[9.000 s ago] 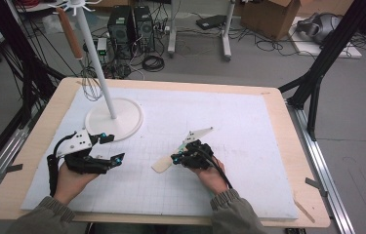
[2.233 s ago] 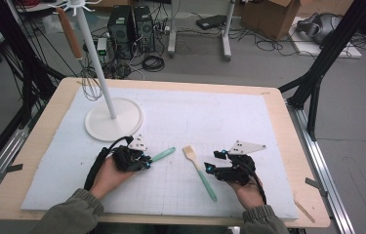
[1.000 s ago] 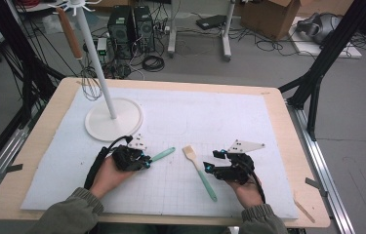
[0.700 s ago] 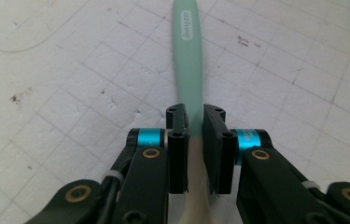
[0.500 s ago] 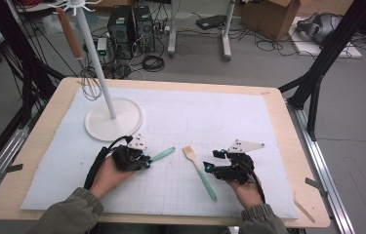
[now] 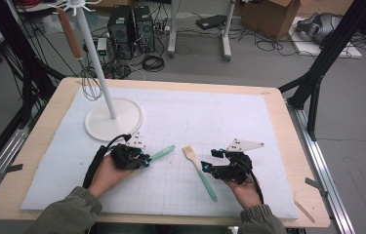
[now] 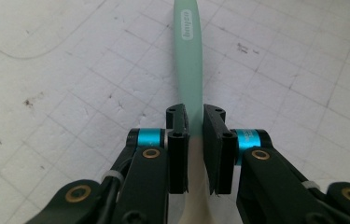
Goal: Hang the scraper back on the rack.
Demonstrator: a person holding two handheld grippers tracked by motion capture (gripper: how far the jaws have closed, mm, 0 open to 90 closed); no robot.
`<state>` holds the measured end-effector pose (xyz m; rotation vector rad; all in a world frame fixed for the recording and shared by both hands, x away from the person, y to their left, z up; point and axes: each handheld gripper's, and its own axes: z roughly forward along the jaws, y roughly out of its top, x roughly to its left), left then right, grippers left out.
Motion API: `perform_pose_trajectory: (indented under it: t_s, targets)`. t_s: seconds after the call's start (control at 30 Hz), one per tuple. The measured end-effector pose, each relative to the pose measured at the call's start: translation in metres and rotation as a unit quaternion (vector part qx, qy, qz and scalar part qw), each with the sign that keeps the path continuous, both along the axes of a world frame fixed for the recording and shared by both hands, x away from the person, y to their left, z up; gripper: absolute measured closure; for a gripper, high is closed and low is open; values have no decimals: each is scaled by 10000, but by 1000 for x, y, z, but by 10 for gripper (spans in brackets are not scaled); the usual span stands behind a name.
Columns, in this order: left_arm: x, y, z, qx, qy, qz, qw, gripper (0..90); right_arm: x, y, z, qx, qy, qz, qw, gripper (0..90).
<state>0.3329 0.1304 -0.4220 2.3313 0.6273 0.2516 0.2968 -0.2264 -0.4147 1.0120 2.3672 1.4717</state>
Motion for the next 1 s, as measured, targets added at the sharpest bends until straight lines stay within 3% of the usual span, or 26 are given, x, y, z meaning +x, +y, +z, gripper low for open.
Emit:
perform_pose_trajectory:
  t_s: [0.27, 0.4, 0.73, 1.0]
  targets:
    - [-8, 1, 11, -193, -148, -97, 9997, 802, 2, 12, 2, 162, 143, 159, 9996, 287]
    - [-14, -1, 18, -263, -220, -136, 9993, 802, 2, 15, 5, 231, 110, 193, 9995, 275]
    - [-28, -6, 39, -506, -489, -422, 9966, 802, 2, 22, 10, 409, 189, 280, 9986, 258]
    - [-34, -10, 44, -622, -539, -583, 9949, 801, 5, 38, 12, 521, 260, 560, 9967, 347]
